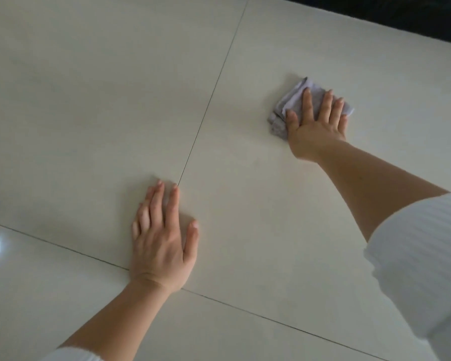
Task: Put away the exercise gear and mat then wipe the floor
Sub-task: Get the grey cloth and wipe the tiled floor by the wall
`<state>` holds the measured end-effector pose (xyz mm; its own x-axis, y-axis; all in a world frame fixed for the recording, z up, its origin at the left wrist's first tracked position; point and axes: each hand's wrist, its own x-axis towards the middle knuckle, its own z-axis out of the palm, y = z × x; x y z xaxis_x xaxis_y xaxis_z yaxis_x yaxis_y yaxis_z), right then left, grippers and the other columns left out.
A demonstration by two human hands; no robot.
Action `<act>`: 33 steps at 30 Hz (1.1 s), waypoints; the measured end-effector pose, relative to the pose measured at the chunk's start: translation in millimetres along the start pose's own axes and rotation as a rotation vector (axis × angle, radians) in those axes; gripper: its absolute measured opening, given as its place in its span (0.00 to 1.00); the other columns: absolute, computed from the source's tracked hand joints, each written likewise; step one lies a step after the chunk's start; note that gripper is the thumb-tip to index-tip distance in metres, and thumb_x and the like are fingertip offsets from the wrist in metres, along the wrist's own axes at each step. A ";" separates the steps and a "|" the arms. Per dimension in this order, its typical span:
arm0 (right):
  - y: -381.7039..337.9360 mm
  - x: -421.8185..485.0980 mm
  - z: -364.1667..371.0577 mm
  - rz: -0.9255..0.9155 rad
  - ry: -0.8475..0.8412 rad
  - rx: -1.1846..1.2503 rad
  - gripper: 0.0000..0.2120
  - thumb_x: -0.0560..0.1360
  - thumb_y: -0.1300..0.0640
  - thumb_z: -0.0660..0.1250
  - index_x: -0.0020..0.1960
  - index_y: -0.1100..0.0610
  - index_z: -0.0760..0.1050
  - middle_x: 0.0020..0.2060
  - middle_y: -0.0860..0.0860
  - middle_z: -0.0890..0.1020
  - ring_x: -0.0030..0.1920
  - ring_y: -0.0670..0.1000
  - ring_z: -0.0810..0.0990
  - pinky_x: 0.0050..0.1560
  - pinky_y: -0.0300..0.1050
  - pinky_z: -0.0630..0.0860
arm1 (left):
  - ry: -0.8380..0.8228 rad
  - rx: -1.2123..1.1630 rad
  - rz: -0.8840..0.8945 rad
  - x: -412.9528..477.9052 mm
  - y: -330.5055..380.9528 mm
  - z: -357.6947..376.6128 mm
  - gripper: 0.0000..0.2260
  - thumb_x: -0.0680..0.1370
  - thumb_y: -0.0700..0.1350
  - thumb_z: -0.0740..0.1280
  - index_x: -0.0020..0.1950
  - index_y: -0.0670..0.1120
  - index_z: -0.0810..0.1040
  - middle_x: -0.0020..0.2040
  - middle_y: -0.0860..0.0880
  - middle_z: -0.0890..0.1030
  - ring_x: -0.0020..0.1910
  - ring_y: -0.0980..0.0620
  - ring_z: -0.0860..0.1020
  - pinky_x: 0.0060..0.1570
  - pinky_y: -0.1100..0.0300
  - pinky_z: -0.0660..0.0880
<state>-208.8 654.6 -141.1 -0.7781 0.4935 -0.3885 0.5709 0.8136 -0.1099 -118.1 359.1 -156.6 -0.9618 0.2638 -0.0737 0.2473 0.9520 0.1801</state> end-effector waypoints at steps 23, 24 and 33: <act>44.4 -141.1 44.7 0.259 0.017 0.120 0.27 0.81 0.42 0.41 0.77 0.44 0.37 0.77 0.54 0.39 0.77 0.57 0.37 0.74 0.56 0.36 | -0.017 -0.092 0.059 -0.4 -5.5 2.3 0.32 0.74 0.56 0.53 0.74 0.41 0.60 0.75 0.39 0.60 0.73 0.39 0.57 0.68 0.42 0.58; 30.7 -154.3 51.7 0.211 0.011 0.123 0.26 0.82 0.43 0.41 0.77 0.43 0.37 0.77 0.53 0.38 0.76 0.57 0.36 0.74 0.55 0.35 | -0.029 -0.120 0.064 -1.8 -6.7 0.7 0.32 0.74 0.56 0.53 0.75 0.41 0.59 0.76 0.40 0.58 0.74 0.40 0.55 0.69 0.42 0.55; -39.5 -312.0 125.2 -0.504 -0.024 -0.141 0.24 0.81 0.43 0.44 0.77 0.40 0.46 0.78 0.52 0.47 0.77 0.57 0.42 0.75 0.56 0.37 | -0.363 -0.445 0.158 23.0 -41.0 -27.2 0.27 0.81 0.48 0.56 0.77 0.41 0.51 0.78 0.45 0.47 0.77 0.50 0.44 0.73 0.57 0.43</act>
<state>44.2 430.0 -130.1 -0.9401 0.0244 -0.3401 0.0853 0.9825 -0.1654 -153.6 322.0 -139.0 -0.7961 0.5078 -0.3294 0.2352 0.7610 0.6046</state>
